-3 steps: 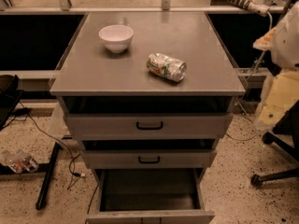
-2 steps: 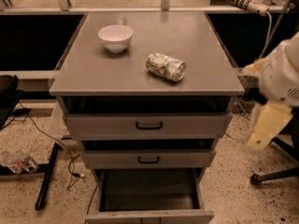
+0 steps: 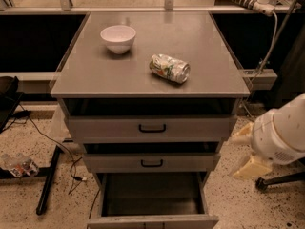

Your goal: Close bottom drawer

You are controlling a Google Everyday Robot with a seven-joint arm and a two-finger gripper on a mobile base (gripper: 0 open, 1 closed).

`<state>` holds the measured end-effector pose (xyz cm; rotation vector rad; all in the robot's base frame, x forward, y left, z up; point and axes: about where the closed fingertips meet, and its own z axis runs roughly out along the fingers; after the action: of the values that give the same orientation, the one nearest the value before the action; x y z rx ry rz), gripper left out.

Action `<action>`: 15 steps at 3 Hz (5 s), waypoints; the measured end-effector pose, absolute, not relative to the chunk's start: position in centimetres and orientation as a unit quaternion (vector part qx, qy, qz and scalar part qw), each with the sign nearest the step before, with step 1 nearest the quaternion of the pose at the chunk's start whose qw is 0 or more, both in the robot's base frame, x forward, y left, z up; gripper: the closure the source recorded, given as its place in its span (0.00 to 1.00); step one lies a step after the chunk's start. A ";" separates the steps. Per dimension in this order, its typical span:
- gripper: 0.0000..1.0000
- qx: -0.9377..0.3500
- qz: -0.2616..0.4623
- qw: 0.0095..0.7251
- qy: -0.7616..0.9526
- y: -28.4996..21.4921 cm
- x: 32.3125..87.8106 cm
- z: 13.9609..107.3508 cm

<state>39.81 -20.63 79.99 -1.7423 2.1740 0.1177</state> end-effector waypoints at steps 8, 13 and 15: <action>1.00 -0.588 0.039 0.225 0.776 -20.9 46.8 61.2; 1.00 -0.562 0.069 0.190 0.802 -19.3 42.2 40.3; 1.00 -0.546 0.126 0.228 0.796 -18.6 43.2 33.3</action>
Offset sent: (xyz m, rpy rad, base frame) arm -0.0021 -0.0004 -0.0033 -0.0044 0.0005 0.0012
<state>43.17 -18.58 33.29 -1.5031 2.1922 0.3476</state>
